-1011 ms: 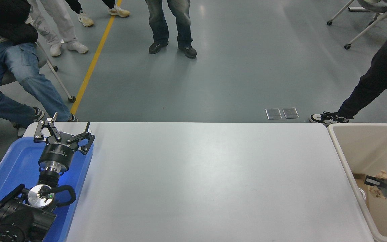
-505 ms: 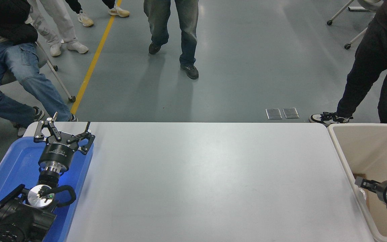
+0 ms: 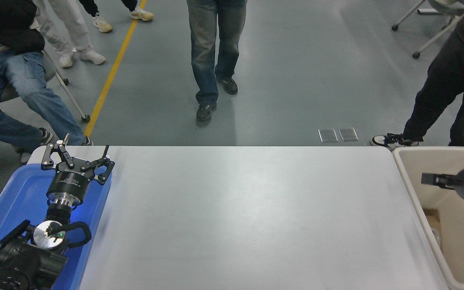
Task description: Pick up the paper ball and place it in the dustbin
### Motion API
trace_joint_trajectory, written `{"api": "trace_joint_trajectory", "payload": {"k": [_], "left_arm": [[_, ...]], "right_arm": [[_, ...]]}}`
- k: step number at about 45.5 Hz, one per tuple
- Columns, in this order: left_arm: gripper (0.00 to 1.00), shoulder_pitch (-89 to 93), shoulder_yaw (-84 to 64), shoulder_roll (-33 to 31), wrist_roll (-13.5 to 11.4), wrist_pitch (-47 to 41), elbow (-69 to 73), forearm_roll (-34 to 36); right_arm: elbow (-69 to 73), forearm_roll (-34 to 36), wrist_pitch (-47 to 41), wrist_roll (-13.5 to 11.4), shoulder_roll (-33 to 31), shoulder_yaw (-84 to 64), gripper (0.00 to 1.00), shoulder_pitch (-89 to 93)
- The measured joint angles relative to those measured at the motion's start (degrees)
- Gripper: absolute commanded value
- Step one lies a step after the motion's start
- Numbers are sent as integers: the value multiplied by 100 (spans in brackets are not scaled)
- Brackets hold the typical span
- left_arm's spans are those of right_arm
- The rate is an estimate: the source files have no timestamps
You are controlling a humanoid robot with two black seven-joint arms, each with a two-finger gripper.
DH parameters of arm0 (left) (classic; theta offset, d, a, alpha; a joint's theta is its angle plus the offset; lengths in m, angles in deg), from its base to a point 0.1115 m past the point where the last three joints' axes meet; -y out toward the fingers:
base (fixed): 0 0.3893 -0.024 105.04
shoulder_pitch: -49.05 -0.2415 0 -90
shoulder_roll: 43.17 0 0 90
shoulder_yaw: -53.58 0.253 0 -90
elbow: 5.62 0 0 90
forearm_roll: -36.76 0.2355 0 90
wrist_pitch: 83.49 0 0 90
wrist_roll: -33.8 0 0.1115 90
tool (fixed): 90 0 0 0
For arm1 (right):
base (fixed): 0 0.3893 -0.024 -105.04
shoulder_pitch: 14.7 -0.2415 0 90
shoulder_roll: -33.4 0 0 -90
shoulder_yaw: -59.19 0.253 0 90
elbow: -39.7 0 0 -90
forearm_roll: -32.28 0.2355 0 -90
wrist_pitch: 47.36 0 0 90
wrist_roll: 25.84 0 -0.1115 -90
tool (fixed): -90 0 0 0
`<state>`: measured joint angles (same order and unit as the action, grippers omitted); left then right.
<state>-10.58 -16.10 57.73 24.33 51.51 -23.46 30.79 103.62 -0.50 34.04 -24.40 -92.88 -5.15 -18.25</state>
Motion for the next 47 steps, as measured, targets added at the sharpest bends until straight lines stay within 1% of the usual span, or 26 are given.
{"api": "trace_joint_trajectory", "payload": {"k": [5,15,17,24,28,35,47], "left_arm": [[99,-3,0,-1,0,0,0,1],[99,-4,-1,-1,-1,0,4,-1],[99,-3,0,-1,0,0,3,0],[99,-5,-1,-1,-2,0,3,1],[99,-5,-1,-1,-4,0,3,0],[99,-4,-1,-1,-4,0,3,0],[99,-4,-8,-1,-3,0,3,0]], "right_arm": [[702,430,-714,0,444,-435,100,-1014],[1449,1857,-2136,-26,1792,-582,100,-2330],[1527,2149,-2363,-29,2125,-559,100,-2488],[1586,2845,-2803,-45,2888,-535,100,-2773],[1514,3152,-2935,-49,3143,-547,100,-2834],[1427,3470,-3043,-54,3396,-632,100,-2857],[1340,3666,-3055,-56,3563,-828,100,-2849]]}}
